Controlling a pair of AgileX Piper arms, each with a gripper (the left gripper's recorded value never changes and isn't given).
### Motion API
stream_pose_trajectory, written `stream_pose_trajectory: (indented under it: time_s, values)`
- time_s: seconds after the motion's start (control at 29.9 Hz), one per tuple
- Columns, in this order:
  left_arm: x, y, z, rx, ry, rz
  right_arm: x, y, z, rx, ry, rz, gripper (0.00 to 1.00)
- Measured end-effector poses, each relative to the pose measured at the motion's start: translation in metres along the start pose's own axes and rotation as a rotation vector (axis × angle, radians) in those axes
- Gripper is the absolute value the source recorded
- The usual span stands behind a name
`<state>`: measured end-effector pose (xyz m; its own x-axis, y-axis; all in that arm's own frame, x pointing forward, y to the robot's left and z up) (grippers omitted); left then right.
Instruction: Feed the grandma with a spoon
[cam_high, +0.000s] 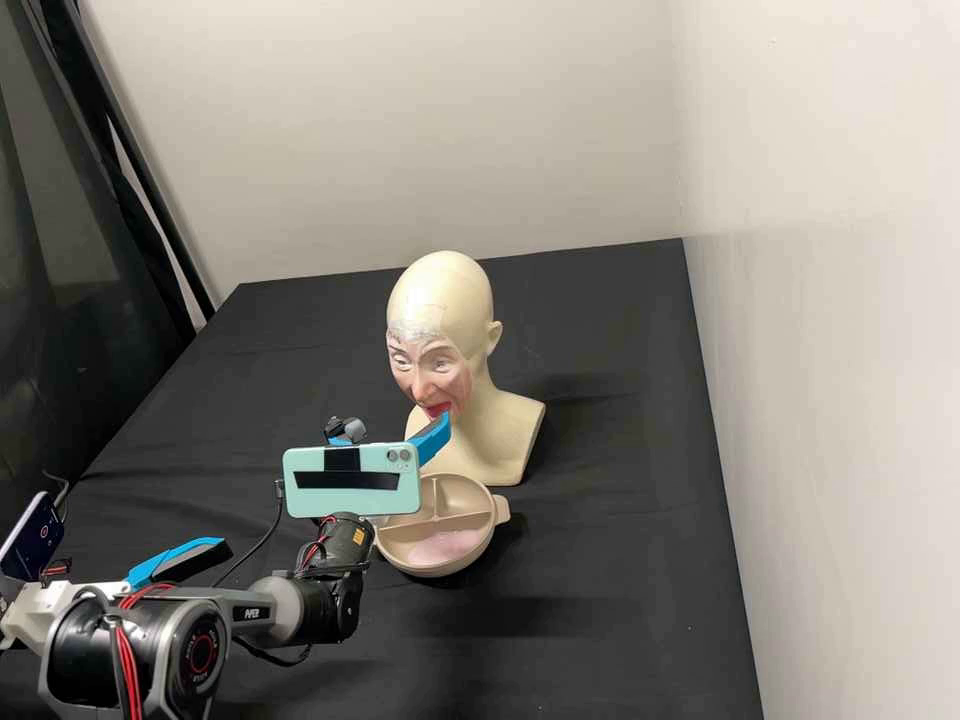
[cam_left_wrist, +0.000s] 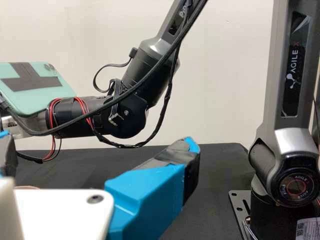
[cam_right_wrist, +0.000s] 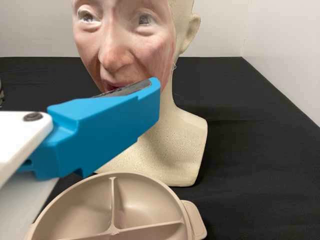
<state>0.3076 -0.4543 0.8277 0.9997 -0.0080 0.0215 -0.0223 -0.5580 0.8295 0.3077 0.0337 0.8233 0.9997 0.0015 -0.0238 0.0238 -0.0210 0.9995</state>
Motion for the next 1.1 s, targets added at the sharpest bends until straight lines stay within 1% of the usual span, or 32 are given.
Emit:
stream_pose_trajectory:
  time_s: [0.37, 0.54, 0.6, 0.67, 0.74, 0.77, 0.84, 0.9, 0.97, 1.0, 1.1]
  values:
    - [0.0000, 0.000, 0.000, 0.000, 0.000, 0.000, 0.000, 0.000, 0.000, 0.000, 0.000, 0.000, 1.00]
    - [-0.0053, -0.006, -0.002, 0.000, 0.007, -0.024, 0.000, 0.000, 0.000, 0.000, 0.000, 0.000, 1.00]
    - [-0.0081, -0.008, -0.005, 0.003, 0.014, -0.033, 0.000, 0.000, 0.000, 0.000, 0.000, 0.000, 1.00]
    - [-0.0119, -0.010, -0.009, 0.000, 0.028, -0.043, 0.000, 0.000, 0.000, 0.000, 0.000, 0.000, 1.00]
    - [-0.0150, -0.012, -0.014, -0.008, 0.046, -0.052, 0.000, 0.000, 0.000, 0.000, 0.000, 0.000, 1.00]
    - [-0.0179, -0.014, -0.017, -0.020, 0.058, -0.061, 0.000, 0.000, 0.000, 0.000, 0.000, 0.000, 1.00]
    - [-0.0199, -0.015, -0.021, -0.028, 0.073, -0.065, 0.000, 0.000, 0.000, 0.000, 0.000, 0.000, 1.00]
    - [-0.0223, -0.016, -0.026, -0.035, 0.092, -0.070, 0.000, 0.000, 0.000, 0.000, 0.000, 0.000, 1.00]
    - [-0.0237, -0.016, -0.032, -0.036, 0.111, -0.071, 0.000, 0.000, 0.000, 0.000, 0.000, 0.000, 1.00]
    - [-0.0246, -0.016, -0.035, -0.041, 0.121, -0.071, 0.000, 0.000, 0.000, 0.000, 0.000, 0.000, 1.00]
    - [-0.0253, -0.016, -0.045, -0.049, 0.156, -0.068, 0.000, 0.000, 0.000, 0.000, 0.000, 0.000, 1.00]
